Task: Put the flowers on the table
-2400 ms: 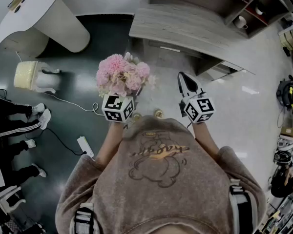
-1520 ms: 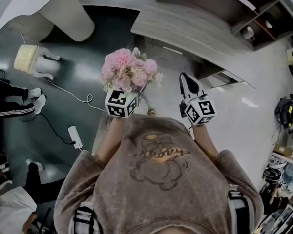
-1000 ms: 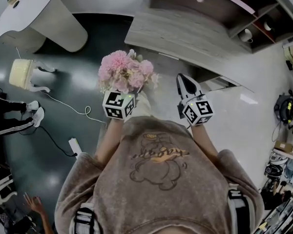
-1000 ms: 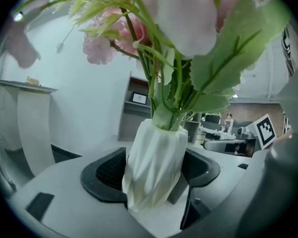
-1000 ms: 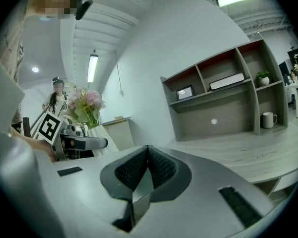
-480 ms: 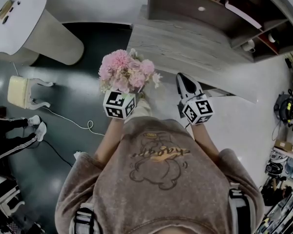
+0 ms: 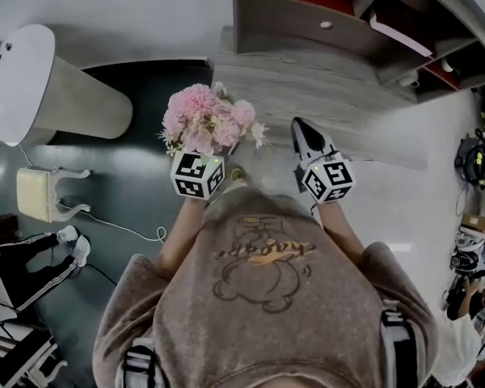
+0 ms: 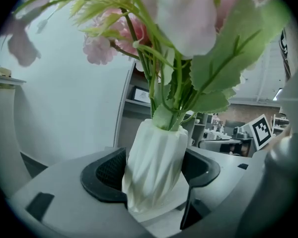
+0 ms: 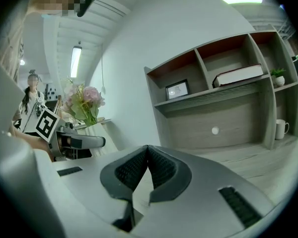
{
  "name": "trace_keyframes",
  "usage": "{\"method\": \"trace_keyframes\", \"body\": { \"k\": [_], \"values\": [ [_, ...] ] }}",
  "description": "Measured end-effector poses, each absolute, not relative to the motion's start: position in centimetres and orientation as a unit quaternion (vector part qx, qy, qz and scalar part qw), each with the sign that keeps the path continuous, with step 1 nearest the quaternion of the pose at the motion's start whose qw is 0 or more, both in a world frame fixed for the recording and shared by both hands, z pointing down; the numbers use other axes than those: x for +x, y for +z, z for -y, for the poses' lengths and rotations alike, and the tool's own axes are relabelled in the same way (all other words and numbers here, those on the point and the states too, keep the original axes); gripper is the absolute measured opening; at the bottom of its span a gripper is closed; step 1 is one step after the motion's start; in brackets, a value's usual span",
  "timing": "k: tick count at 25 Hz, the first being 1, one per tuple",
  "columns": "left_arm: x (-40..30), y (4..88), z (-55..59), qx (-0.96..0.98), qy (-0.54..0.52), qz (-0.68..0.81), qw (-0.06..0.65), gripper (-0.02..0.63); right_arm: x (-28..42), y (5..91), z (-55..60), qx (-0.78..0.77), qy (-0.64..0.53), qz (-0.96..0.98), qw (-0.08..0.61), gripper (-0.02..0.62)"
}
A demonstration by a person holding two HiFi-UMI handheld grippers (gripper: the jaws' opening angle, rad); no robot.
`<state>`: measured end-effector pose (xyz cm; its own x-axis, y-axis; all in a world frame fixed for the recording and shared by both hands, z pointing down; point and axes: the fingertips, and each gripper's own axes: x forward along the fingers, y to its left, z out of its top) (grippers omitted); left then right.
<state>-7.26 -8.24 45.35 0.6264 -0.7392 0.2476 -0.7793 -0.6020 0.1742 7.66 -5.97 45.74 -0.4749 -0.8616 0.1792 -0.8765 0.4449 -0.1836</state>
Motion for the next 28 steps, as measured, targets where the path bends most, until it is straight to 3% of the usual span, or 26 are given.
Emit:
{"method": "trace_keyframes", "body": {
  "k": [28],
  "values": [
    [-5.5,46.3,21.5,0.909,0.080,0.386,0.137,0.344,9.6,45.5,16.6,0.556,0.129,0.821,0.019,0.000]
  ]
}}
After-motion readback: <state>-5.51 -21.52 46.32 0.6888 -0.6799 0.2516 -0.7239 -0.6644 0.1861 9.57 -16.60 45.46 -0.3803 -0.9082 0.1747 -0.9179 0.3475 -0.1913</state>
